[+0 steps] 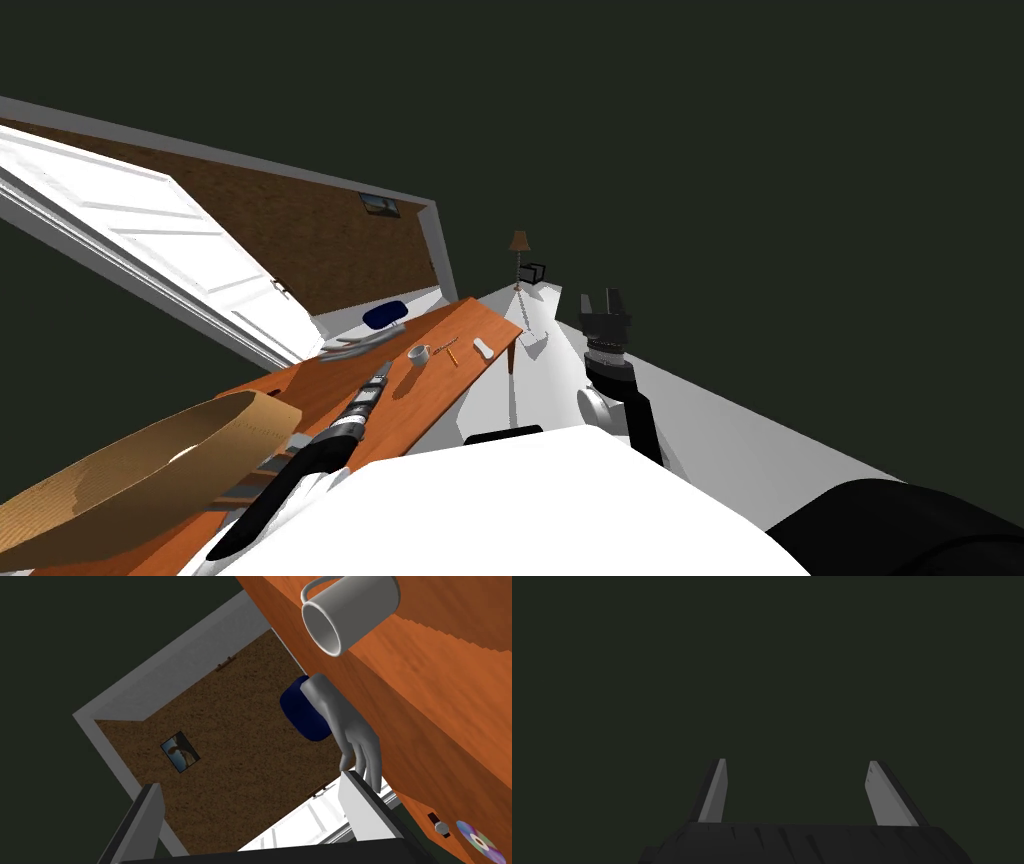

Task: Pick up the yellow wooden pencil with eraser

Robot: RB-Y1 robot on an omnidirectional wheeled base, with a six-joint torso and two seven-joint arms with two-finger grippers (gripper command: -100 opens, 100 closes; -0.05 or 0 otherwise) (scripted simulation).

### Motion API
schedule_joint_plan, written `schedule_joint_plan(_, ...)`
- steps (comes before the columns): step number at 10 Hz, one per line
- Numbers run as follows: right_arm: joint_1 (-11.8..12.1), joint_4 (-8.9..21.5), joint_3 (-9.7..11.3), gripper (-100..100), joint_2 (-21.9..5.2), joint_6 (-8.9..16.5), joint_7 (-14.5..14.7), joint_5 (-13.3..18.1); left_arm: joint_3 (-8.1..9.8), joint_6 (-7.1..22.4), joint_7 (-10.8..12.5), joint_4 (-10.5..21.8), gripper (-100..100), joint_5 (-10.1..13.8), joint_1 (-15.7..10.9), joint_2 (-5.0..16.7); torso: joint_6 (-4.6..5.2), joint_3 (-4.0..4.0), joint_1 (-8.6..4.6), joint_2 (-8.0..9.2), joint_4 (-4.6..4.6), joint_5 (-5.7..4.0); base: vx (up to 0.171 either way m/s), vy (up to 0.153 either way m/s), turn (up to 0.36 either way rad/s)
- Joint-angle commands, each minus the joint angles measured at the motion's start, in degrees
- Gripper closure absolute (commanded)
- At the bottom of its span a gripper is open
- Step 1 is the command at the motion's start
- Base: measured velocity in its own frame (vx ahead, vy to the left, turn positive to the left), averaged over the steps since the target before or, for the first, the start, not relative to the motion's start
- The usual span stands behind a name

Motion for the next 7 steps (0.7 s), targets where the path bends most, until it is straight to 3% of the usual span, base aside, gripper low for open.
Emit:
schedule_joint_plan(1,0.0,0.0,0.0,0,0.0,0.0,0.0,0.0,0.55,1.68,-0.98,1.54,-100,0.68,-0.32,0.69,0.0,0.0,0.0,0.0,0.0,0.0,0.021,-0.019,-0.148)
schedule_joint_plan(4,0.01,0.0,-0.01,0,0.0,0.0,0.0,0.0,2.83,6.17,-4.7,6.71,-100,3.6,-0.68,3.03,-0.05,-0.01,0.02,-0.02,-0.01,0.0,0.036,-0.029,-0.197)
schedule_joint_plan(5,0.01,0.0,0.0,0,0.0,0.0,0.0,0.0,2.83,7.28,-4.7,6.74,-100,3.6,-0.68,3.03,-0.02,-0.03,0.0,-0.06,-0.01,0.0,0.033,-0.024,-0.134)
schedule_joint_plan(6,0.01,0.0,-0.01,0,0.0,0.0,0.0,0.0,3.92,9.3,-6.57,9.1,-100,5.1,-0.86,4.14,-0.06,-0.02,0.02,-0.02,-0.01,0.0,0.028,-0.029,-0.278)
schedule_joint_plan(7,0.0,0.0,0.0,0,0.0,0.0,0.0,0.0,3.92,10.14,-6.57,9.5,-100,5.1,-0.86,4.14,-0.01,-0.01,0.0,-0.01,0.0,0.0,0.026,-0.013,-0.123)
